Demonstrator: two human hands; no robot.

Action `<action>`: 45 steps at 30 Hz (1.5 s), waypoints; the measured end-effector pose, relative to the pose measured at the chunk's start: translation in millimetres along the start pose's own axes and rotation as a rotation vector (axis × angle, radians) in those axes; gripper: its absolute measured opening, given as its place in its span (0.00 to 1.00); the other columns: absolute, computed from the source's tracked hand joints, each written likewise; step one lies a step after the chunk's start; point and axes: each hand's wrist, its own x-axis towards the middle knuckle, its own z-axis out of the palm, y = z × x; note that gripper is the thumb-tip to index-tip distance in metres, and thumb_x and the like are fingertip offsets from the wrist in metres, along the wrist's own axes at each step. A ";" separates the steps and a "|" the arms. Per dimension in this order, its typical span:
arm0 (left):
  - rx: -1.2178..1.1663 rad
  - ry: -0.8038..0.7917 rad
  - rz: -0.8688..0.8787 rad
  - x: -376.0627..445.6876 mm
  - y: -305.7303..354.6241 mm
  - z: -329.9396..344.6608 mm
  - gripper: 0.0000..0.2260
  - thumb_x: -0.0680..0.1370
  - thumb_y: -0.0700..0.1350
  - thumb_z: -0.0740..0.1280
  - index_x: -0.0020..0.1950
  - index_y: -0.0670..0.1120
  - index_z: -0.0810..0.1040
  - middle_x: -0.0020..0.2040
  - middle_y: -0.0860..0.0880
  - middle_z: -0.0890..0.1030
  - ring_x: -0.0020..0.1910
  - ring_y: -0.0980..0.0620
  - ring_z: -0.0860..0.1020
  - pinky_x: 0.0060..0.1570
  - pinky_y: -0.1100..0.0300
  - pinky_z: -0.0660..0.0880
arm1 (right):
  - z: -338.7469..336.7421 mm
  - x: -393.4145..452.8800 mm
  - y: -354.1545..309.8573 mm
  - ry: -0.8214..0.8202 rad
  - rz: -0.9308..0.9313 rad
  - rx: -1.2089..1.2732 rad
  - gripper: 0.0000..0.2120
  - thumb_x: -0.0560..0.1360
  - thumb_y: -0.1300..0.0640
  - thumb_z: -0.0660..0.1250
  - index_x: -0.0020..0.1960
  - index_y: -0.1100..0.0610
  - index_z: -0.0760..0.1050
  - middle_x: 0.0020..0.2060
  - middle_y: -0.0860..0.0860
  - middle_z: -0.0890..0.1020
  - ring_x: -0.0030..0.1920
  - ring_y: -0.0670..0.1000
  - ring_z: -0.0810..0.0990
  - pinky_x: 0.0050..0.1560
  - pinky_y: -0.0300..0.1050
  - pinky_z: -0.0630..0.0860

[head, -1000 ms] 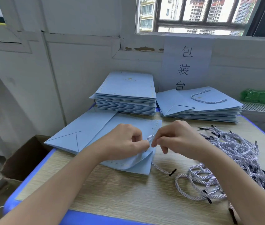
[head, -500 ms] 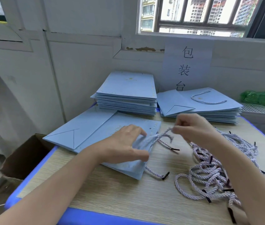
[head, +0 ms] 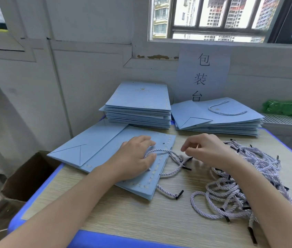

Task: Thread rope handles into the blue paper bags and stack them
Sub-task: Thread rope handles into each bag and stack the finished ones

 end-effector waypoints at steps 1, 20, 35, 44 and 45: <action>0.005 -0.007 -0.004 -0.1 1.1 -0.3 0.20 0.82 0.51 0.56 0.74 0.50 0.63 0.75 0.53 0.60 0.74 0.57 0.56 0.68 0.62 0.53 | 1.1 -0.5 -1.0 -0.007 -0.013 0.019 0.06 0.73 0.57 0.65 0.45 0.52 0.80 0.34 0.44 0.78 0.35 0.43 0.73 0.37 0.40 0.69; 0.092 -0.014 0.080 -7.0 10.1 2.7 0.40 0.58 0.79 0.54 0.61 0.55 0.70 0.50 0.55 0.64 0.54 0.57 0.61 0.58 0.58 0.62 | 21.9 9.9 -5.9 0.069 -0.189 0.347 0.13 0.71 0.66 0.70 0.37 0.49 0.76 0.31 0.45 0.80 0.30 0.40 0.76 0.39 0.36 0.75; -0.026 0.030 0.082 -6.1 15.7 4.0 0.23 0.65 0.65 0.64 0.51 0.52 0.70 0.47 0.57 0.67 0.50 0.57 0.64 0.50 0.61 0.66 | 28.5 9.8 -12.6 0.033 -0.253 0.152 0.06 0.70 0.62 0.72 0.42 0.51 0.82 0.36 0.43 0.80 0.34 0.37 0.74 0.39 0.28 0.68; -0.312 0.190 -0.003 -3.5 7.9 -6.6 0.19 0.63 0.62 0.64 0.34 0.47 0.81 0.32 0.52 0.80 0.35 0.57 0.77 0.42 0.56 0.76 | 8.5 2.5 -10.1 0.198 -0.179 0.330 0.15 0.71 0.64 0.63 0.33 0.49 0.81 0.34 0.46 0.74 0.31 0.41 0.69 0.33 0.33 0.64; -0.300 0.216 -0.014 -2.8 6.9 -7.8 0.19 0.64 0.60 0.63 0.33 0.46 0.81 0.31 0.50 0.81 0.35 0.55 0.77 0.41 0.56 0.76 | 6.2 1.8 -8.9 0.243 -0.171 0.364 0.14 0.71 0.63 0.63 0.33 0.50 0.81 0.31 0.45 0.74 0.30 0.42 0.69 0.31 0.33 0.64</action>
